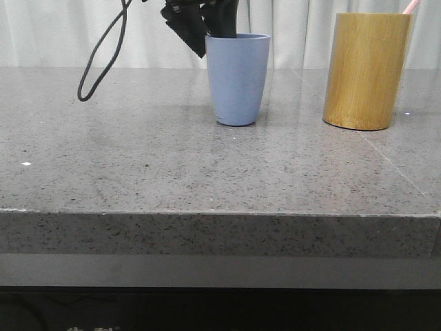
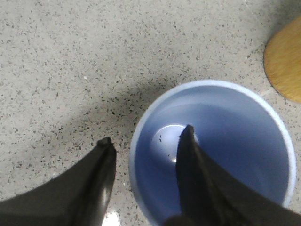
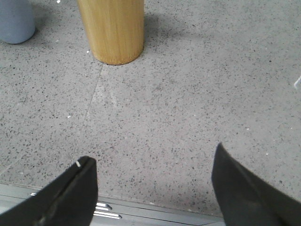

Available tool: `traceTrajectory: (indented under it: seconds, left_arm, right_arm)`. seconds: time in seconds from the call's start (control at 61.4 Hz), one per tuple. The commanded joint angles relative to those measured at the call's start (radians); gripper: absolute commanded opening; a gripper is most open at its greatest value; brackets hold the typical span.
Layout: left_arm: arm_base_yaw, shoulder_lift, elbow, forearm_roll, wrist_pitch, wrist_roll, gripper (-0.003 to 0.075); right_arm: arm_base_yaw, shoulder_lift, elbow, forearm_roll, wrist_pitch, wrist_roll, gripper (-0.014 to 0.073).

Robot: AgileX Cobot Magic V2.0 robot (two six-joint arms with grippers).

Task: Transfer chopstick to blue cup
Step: 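Carry the blue cup toward the bamboo holder and set it down, then open the left gripper and lift it away from the cup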

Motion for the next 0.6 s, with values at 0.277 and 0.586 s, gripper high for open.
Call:
traceTrajectory:
  seconds: [0.277,0.586]
  left_arm:
    - [0.032,-0.258,-0.035,-0.008,0.018,-0.008,0.0316]
    - [0.129,-0.468,0.014,-0.028,0.061,-0.008,0.0316]
  right_arm:
    - [-0.006,0.010,-0.034,0.008,-0.089,-0.002,0.0529]
    - [-0.006,0.021,-0.034,0.022,-0.090,-0.002,0.0529]
